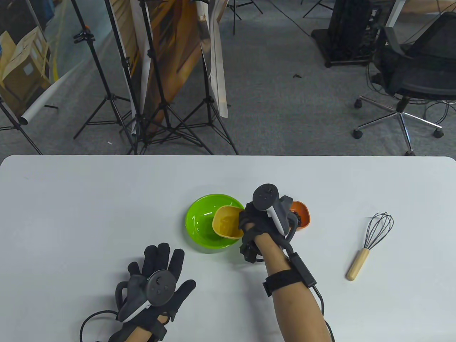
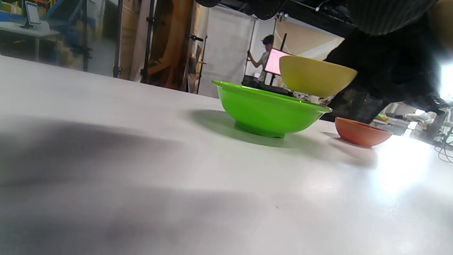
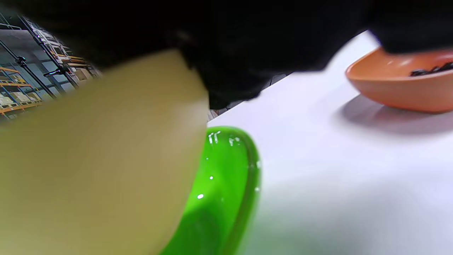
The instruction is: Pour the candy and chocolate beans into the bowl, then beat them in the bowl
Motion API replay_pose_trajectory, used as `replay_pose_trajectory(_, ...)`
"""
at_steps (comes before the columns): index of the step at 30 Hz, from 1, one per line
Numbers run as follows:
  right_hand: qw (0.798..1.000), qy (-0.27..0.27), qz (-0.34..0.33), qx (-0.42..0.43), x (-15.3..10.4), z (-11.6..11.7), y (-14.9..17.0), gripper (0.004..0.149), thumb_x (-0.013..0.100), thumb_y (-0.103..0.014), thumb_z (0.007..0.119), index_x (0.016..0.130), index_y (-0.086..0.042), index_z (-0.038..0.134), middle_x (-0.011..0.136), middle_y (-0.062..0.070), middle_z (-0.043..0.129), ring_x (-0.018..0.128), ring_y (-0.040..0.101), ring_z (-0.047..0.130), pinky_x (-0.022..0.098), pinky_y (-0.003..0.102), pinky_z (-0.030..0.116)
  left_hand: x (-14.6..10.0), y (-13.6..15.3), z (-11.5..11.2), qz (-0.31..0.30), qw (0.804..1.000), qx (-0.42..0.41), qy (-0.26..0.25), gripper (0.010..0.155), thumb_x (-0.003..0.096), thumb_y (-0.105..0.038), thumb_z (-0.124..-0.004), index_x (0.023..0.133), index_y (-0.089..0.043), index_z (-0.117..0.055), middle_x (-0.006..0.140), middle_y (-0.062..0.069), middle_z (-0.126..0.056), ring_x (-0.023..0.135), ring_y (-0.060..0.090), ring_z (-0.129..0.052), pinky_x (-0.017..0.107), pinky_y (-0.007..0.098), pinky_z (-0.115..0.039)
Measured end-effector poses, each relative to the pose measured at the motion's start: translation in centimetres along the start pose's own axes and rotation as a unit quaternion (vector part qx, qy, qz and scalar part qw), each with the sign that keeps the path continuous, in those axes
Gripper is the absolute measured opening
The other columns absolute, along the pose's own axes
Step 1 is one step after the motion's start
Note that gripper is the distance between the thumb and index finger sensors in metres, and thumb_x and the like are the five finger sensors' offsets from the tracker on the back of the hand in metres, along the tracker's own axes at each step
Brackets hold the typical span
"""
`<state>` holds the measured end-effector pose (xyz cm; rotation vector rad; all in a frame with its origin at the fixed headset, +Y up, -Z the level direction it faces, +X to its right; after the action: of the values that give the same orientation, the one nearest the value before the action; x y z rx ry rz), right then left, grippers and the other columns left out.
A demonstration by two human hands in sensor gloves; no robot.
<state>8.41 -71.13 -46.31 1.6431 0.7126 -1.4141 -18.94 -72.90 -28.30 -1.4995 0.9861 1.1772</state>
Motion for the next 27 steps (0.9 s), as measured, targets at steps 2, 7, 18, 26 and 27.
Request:
replay_pose_trajectory(2,1.000,0.007,0.003,-0.001,0.3,0.7,-0.4,0.041,0.040,-0.034,0.094,0.070,-0.005,0.092,0.040,0.009,0.100,0.010,0.015,0.096,0.007,0.041,0.091,0.1,0.1,-0.2,0.001,1.000,0.003,0.003,0.086,0.0431,-0.068,-0.064,0.112,-0.028,-0.034,0.120,0.016,-0.021,0.109,0.053,-0.020,0.062,0.086,-0.032)
replay_pose_trajectory(7,0.999,0.028,0.006,-0.028,0.8,1.4,-1.1,0.042,0.041,-0.035,0.093,0.072,-0.007,0.090,0.041,0.008,0.100,0.010,0.015,0.097,0.007,0.040,0.091,0.3,0.2,-0.6,0.000,1.000,0.004,0.010,0.085,0.0431,-0.068,-0.064,0.112,-0.028,-0.034,0.120,0.016,-0.021,0.109,0.053,-0.019,0.062,0.086,-0.032)
replay_pose_trajectory(18,0.996,0.038,0.018,-0.074,1.3,3.2,-1.9,0.042,0.042,-0.035,0.091,0.076,-0.012,0.084,0.042,0.008,0.102,0.009,0.016,0.100,0.005,0.038,0.092,0.3,-0.2,-0.8,-0.010,1.000,0.006,0.010,0.085,0.0429,-0.068,-0.064,0.112,-0.028,-0.034,0.120,0.016,-0.021,0.109,0.053,-0.019,0.062,0.086,-0.032)
replay_pose_trajectory(26,0.995,0.052,0.008,-0.090,1.2,3.1,-2.4,0.040,0.043,-0.034,0.090,0.077,-0.015,0.082,0.045,0.009,0.102,0.010,0.018,0.101,0.006,0.039,0.092,0.3,0.0,-0.7,0.008,1.000,0.008,-0.001,0.085,0.0431,-0.068,-0.064,0.112,-0.027,-0.036,0.120,0.017,-0.022,0.109,0.053,-0.022,0.063,0.086,-0.035)
replay_pose_trajectory(27,0.995,0.053,0.008,-0.089,1.1,3.1,-2.4,0.039,0.043,-0.034,0.090,0.077,-0.016,0.082,0.045,0.009,0.102,0.010,0.018,0.101,0.006,0.039,0.092,0.2,0.0,-0.7,0.008,1.000,0.008,-0.001,0.085,0.0431,-0.068,-0.064,0.112,-0.027,-0.036,0.120,0.017,-0.022,0.109,0.054,-0.022,0.063,0.086,-0.035)
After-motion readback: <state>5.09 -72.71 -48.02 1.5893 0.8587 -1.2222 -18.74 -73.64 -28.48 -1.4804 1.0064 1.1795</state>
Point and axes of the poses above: the tracker on the back of each hand, its own y axis roughly to the little-finger side, its own x axis roughly from the wrist to the fingertips, z = x × y, the point moved 4 cm from there along x, roughly from the wrist to the fingertips
